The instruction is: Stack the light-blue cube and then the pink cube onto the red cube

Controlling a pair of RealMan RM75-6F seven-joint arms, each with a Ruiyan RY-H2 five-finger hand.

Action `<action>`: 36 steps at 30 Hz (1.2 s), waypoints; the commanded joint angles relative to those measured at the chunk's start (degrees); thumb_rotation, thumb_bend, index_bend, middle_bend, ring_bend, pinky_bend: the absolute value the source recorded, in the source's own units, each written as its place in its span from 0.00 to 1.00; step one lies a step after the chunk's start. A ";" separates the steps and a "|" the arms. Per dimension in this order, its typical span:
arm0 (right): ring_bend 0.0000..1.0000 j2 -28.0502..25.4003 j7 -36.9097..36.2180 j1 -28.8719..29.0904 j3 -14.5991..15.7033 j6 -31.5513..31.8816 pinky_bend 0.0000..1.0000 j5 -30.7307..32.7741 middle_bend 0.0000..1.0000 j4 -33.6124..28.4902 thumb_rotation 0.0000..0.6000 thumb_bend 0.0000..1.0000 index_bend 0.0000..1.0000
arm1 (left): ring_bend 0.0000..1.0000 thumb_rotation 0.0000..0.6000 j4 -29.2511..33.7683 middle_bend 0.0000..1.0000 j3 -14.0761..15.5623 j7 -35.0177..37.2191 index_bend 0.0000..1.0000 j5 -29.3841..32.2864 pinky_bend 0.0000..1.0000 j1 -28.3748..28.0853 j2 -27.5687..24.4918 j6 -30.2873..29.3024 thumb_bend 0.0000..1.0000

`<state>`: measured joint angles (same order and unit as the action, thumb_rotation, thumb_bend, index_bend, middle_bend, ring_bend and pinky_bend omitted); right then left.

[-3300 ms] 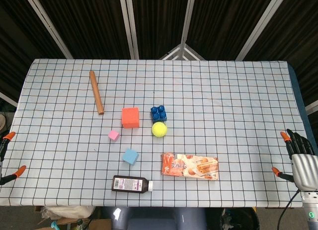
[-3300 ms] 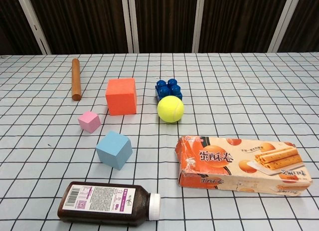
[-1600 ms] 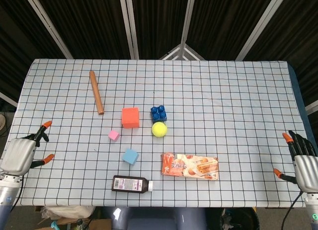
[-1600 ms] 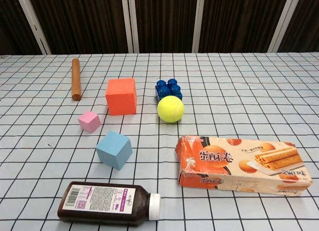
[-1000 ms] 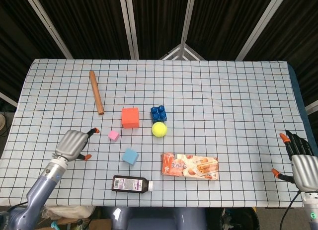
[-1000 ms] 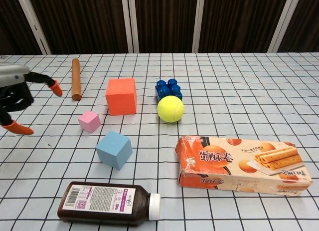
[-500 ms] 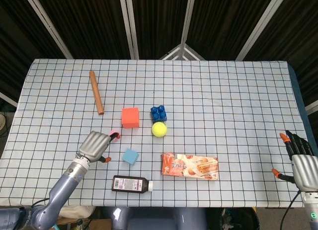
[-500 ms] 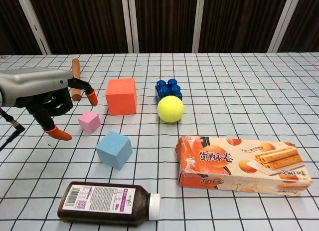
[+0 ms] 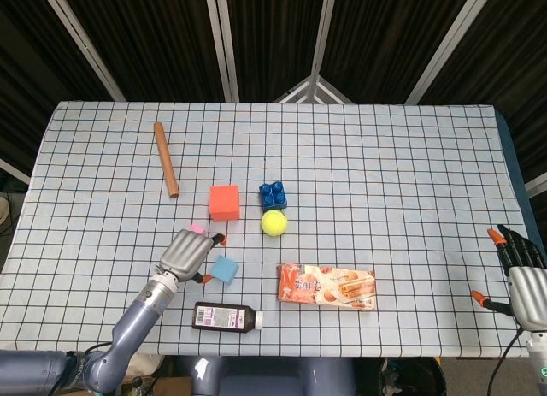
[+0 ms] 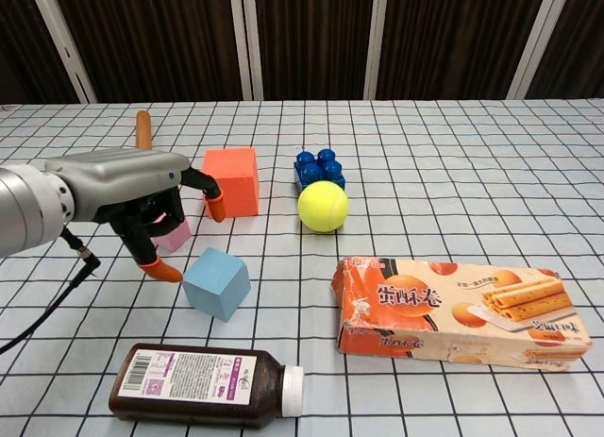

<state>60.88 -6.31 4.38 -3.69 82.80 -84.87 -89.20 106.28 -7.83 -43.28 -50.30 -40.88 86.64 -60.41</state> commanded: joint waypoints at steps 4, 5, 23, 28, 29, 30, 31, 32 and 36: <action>0.03 -0.14 -0.33 -0.07 0.11 0.18 0.09 -0.30 0.01 -0.08 1.00 0.13 0.00 | 0.83 1.00 -1.68 0.85 0.77 -0.44 0.32 0.65 0.97 -1.69 0.88 1.12 0.15; 0.03 -0.18 -0.38 -0.10 0.11 0.18 0.09 -0.25 0.01 -0.09 1.00 0.13 0.00 | 0.83 1.00 -1.83 0.85 1.20 -0.83 0.32 0.91 0.97 -2.19 0.65 1.95 0.15; 0.03 -0.48 -0.58 -0.18 0.11 -0.08 0.09 0.13 0.01 -0.48 1.00 0.13 0.00 | 0.82 1.00 -3.00 0.84 4.00 0.64 0.33 -1.53 0.97 -4.43 0.47 2.52 0.16; 0.03 -0.49 -0.58 -0.12 0.12 -0.25 0.09 0.18 0.01 -0.52 1.00 0.13 0.00 | 0.82 1.00 -3.44 0.84 4.21 1.34 0.33 -1.53 0.97 -4.54 0.83 2.25 0.16; 0.03 -0.50 -0.58 -0.11 0.12 -0.28 0.09 0.19 0.01 -0.53 1.00 0.13 0.00 | 0.82 1.00 -3.51 0.84 4.24 1.44 0.33 -1.50 0.97 -4.60 0.85 2.25 0.16; 0.03 -0.50 -0.55 -0.10 0.11 -0.31 0.09 0.22 0.01 -0.53 1.00 0.13 0.00 | 0.82 1.00 -3.57 0.84 4.26 1.53 0.33 -1.53 0.97 -4.67 0.89 2.21 0.17; 0.03 -0.50 -0.52 -0.10 0.11 -0.33 0.09 0.24 0.01 -0.54 1.00 0.13 0.00 | 0.82 1.00 -3.66 0.84 4.30 1.59 0.33 -1.58 0.97 -4.72 0.94 2.13 0.17; 0.03 -0.51 -0.50 -0.10 0.11 -0.34 0.09 0.26 0.01 -0.56 1.00 0.13 0.00 | 0.82 1.00 -3.71 0.84 4.34 1.67 0.33 -1.62 0.97 -4.76 0.99 2.08 0.17; 0.03 -0.55 -0.55 -0.12 0.12 -0.37 0.09 0.31 0.01 -0.62 1.00 0.13 0.00 | 0.82 1.00 -3.78 0.84 4.52 2.07 0.34 -1.62 0.97 -5.02 1.06 2.25 0.20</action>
<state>60.34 -6.85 4.26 -3.58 82.43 -84.57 -89.82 102.49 -3.33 -41.22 -51.93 -45.88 87.70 -58.18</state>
